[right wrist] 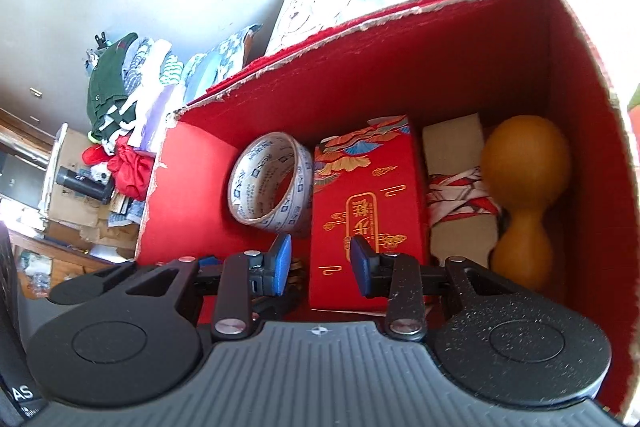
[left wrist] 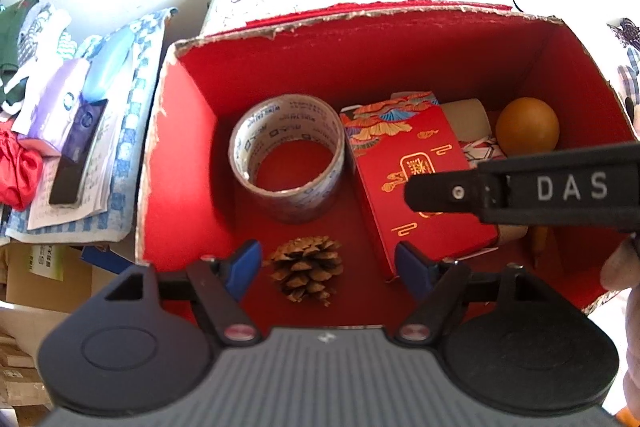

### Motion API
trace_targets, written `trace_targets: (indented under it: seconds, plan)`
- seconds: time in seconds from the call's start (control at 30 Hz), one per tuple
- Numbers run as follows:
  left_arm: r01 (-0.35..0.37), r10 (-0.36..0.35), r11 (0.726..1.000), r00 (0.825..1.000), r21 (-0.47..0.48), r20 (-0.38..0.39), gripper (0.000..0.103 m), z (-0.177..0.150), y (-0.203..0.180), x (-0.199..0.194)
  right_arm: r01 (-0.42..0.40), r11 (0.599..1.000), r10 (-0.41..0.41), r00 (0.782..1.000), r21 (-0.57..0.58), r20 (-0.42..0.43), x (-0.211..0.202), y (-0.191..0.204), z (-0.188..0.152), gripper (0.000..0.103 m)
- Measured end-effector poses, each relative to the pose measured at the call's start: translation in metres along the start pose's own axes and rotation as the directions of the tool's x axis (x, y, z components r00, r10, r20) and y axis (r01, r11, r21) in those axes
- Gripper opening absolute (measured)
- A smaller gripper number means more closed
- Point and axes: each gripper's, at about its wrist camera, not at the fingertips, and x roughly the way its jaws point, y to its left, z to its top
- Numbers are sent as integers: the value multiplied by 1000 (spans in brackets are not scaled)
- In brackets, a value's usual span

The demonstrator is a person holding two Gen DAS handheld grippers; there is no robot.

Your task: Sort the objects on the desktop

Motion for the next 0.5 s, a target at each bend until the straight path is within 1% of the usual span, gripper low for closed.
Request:
trace_targets:
  seconds: [0.1, 0.33, 0.5]
  plan:
    - [-19, 19, 1000, 1000, -1, 16, 85, 0, -1, -3, 15, 1000, -15, 1000, -2, 21, -3, 0, -1, 37]
    - [-25, 25, 1000, 999, -7, 24, 85, 0, -1, -4, 40, 999, -40, 998, 3, 41, -5, 0, -5, 37]
    - [-23, 23, 1000, 999, -15, 24, 85, -1, -1, -5, 76, 997, -75, 996, -10, 53, -9, 5, -9, 37]
